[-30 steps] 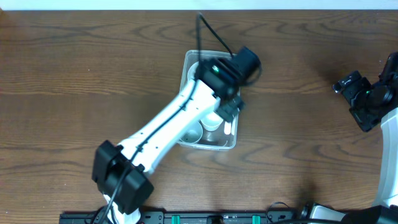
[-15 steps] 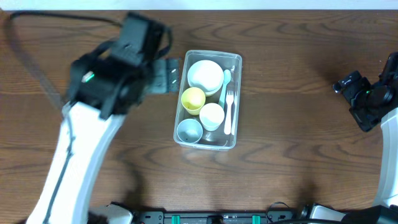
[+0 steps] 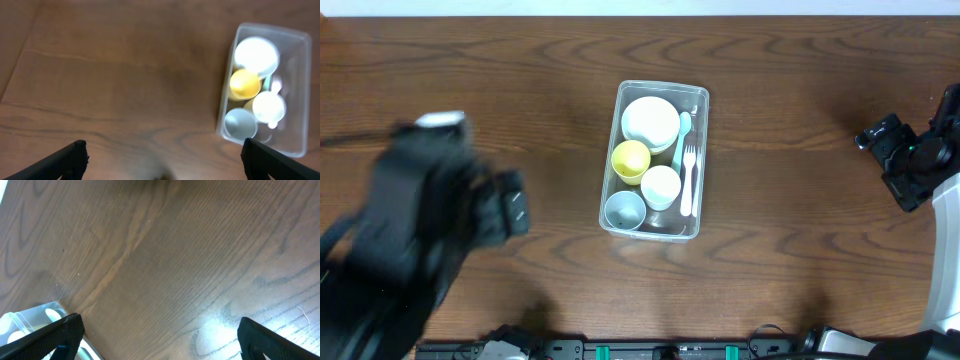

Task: Pack container

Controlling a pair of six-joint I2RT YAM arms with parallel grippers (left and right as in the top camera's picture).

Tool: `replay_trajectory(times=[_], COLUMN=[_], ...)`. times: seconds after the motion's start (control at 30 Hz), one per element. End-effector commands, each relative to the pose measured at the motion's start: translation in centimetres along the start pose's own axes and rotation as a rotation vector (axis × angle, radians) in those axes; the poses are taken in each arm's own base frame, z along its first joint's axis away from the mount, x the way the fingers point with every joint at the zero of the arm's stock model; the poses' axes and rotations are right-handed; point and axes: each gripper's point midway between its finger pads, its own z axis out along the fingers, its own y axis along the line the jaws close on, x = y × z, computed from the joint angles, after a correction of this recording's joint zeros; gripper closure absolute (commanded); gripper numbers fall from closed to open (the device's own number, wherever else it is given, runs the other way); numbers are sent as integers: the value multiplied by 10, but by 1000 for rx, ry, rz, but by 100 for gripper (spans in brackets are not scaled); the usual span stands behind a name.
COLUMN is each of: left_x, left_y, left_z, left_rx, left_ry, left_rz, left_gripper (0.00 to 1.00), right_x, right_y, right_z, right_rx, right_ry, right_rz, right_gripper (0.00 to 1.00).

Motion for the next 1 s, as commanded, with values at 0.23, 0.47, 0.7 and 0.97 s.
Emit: replay_trajectory(times=[0.23,0.47,0.7,0.97], left_x=[52,58,32,37], left_y=[61,70,33,8], left_z=[-68,-60,-13,59], left_rx=[-6,-20,146,272], left_ry=[-190,-377,-625,-795], left_rz=[-181,-319,-264,-233], left_gripper=[2,2,2,2], right_x=[-3,-3,-3,-3], right_y=[-1,-1,-1,-1], right_z=[-1,-1,-1,-1], right_rx=[1,1,1,1], right_ry=[-4,-4,-4,-4], right_rz=[2,2,2,2], right_gripper=[1,1,1,1])
